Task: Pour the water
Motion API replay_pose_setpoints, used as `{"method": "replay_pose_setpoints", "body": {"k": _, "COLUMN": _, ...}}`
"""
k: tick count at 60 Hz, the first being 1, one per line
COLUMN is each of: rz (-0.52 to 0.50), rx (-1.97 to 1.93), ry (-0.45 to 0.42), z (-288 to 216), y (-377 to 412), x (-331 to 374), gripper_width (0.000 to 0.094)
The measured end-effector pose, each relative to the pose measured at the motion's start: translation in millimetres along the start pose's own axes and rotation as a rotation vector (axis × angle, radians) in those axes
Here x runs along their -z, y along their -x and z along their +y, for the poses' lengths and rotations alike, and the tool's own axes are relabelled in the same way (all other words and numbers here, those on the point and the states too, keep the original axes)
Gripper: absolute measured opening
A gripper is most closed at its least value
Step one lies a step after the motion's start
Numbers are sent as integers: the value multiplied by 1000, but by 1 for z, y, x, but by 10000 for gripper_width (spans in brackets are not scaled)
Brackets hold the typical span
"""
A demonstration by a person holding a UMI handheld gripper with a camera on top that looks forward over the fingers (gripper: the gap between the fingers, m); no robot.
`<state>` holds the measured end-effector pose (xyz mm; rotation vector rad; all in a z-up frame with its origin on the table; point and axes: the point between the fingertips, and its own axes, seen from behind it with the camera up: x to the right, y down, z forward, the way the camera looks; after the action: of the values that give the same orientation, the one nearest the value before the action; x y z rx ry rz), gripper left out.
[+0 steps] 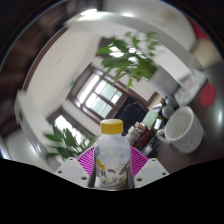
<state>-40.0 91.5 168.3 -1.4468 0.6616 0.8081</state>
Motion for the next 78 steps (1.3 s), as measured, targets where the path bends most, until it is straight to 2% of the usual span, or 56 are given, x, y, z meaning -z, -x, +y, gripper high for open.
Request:
{"method": "replay_pose_setpoints", "body": {"k": 9, "rz": -9, "rx": -518, "ry": -136, "z": -46, "y": -14, "x": 3, "gripper_width": 446}}
{"method": "replay_pose_setpoints", "body": {"k": 20, "rz": 5, "rx": -859, "ry": -204, "z": -68, "y": -48, "x": 2, "gripper_width": 447}}
{"method": "replay_pose_setpoints", "body": {"k": 33, "rz": 7, "rx": -1111, "ry": -248, "z": -66, "y": -66, "x": 10, "gripper_width": 449}}
{"method": "replay_pose_setpoints", "body": {"k": 48, "rz": 17, "rx": -1155, "ry": -229, "z": -48, "y": -66, "x": 7, "gripper_width": 450}}
{"method": "replay_pose_setpoints", "body": {"k": 57, "rz": 21, "rx": -931, "ry": -153, "z": -49, "y": -41, "x": 0, "gripper_width": 449}}
{"method": "replay_pose_setpoints", "body": {"k": 58, "rz": 16, "rx": -876, "ry": -138, "z": -47, "y": -30, "x": 15, "gripper_width": 451}}
{"method": "replay_pose_setpoints", "body": {"k": 63, "rz": 44, "rx": -536, "ry": -50, "z": -56, "y": -14, "x": -1, "gripper_width": 450}}
{"method": "replay_pose_setpoints", "body": {"k": 66, "rz": 51, "rx": -288, "ry": -27, "z": -68, "y": -2, "x": 13, "gripper_width": 449}}
{"method": "replay_pose_setpoints", "body": {"k": 67, "rz": 66, "rx": -212, "ry": -8, "z": -73, "y": 1, "x": -3, "gripper_width": 450}}
{"method": "replay_pose_setpoints", "body": {"k": 71, "rz": 98, "rx": 96, "ry": 0, "z": -105, "y": 5, "x": -16, "gripper_width": 462}}
{"method": "replay_pose_setpoints", "body": {"k": 78, "rz": 204, "rx": 509, "ry": -44, "z": -155, "y": -8, "x": -9, "gripper_width": 462}}
